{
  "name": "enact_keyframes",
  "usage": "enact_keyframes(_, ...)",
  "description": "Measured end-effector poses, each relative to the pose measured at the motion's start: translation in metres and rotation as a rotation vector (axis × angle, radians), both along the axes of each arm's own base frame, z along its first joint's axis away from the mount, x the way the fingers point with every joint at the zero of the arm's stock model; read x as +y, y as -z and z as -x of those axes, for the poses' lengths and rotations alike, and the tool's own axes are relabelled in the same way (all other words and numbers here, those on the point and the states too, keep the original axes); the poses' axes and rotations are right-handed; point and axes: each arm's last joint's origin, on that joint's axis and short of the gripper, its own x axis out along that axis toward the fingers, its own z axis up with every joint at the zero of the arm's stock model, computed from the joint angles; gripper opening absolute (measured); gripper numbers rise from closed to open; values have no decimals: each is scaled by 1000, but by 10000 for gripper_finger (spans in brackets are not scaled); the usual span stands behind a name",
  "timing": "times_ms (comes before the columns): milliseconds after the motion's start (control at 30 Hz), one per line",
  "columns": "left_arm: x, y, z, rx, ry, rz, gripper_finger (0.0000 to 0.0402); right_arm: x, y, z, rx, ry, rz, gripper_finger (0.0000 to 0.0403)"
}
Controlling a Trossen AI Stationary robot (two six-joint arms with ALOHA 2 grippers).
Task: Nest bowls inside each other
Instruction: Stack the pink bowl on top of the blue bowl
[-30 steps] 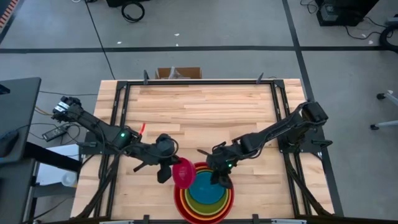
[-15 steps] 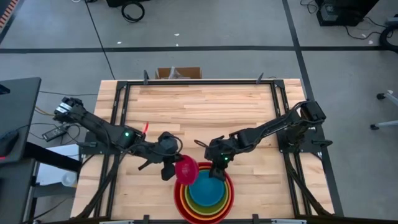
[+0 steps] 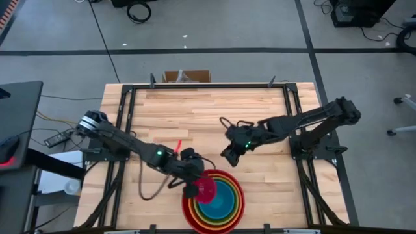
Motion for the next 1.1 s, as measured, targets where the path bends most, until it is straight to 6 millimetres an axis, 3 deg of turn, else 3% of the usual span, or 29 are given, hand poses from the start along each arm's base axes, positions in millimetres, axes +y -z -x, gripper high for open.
enact_keyframes(200, -3, 4, -36, 5, 49, -21, 11, -10, -8, 10, 3, 54, 22, 73)
enact_keyframes(467, -1, 25, -64, 93, 105, 53, 11, -18, -6, 8, 5, 148, 27, 73)
enact_keyframes(733, -5, 38, -66, 179, 123, 107, 17, -26, -10, 14, 15, 222, 52, 73)
enact_keyframes(1100, -12, 51, -66, 229, 115, 111, 89, -28, -10, 12, 10, 225, 52, 73)
